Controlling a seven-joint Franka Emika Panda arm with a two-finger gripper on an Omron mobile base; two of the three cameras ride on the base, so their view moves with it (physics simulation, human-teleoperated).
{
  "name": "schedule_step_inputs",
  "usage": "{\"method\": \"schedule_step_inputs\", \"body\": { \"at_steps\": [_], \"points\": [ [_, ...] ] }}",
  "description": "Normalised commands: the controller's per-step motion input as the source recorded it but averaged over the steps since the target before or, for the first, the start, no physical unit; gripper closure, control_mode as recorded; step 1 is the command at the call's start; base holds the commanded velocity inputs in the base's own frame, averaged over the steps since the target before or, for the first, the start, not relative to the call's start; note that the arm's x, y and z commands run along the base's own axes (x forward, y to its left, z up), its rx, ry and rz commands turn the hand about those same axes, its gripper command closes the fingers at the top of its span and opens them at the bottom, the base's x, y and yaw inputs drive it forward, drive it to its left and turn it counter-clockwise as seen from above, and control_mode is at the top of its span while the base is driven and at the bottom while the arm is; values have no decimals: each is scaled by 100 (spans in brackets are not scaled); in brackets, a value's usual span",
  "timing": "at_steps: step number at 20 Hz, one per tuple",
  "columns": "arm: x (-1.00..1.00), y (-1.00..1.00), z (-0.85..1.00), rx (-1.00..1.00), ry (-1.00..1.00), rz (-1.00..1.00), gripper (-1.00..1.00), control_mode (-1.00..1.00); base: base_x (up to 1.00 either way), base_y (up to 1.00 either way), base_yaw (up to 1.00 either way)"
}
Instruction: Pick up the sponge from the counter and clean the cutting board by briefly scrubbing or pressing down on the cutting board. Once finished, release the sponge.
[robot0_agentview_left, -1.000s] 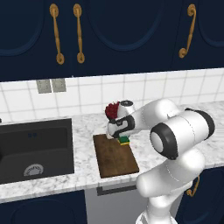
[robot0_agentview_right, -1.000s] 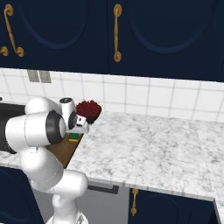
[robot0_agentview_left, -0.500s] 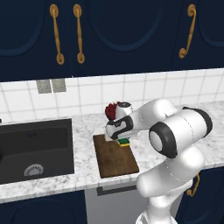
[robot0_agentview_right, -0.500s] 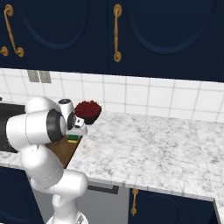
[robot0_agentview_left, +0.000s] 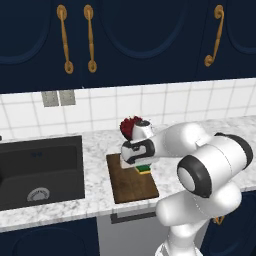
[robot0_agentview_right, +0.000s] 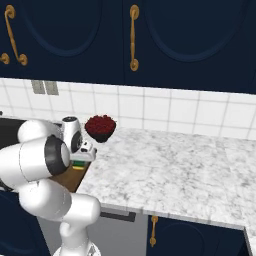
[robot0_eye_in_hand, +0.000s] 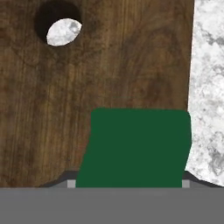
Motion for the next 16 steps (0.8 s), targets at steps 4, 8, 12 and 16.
{"method": "schedule_step_inputs", "body": {
  "at_steps": [4,8,12,16],
  "points": [
    [-95,0,-27,0,4,0,100,-100,0,0,0],
    [-92,0,-38,0,3,0,100,-100,0,0,0],
    [-100,0,-44,0,0,-1,100,-100,0,0,0],
    [-100,0,-42,0,0,-1,100,-100,0,0,0]
  ]
}}
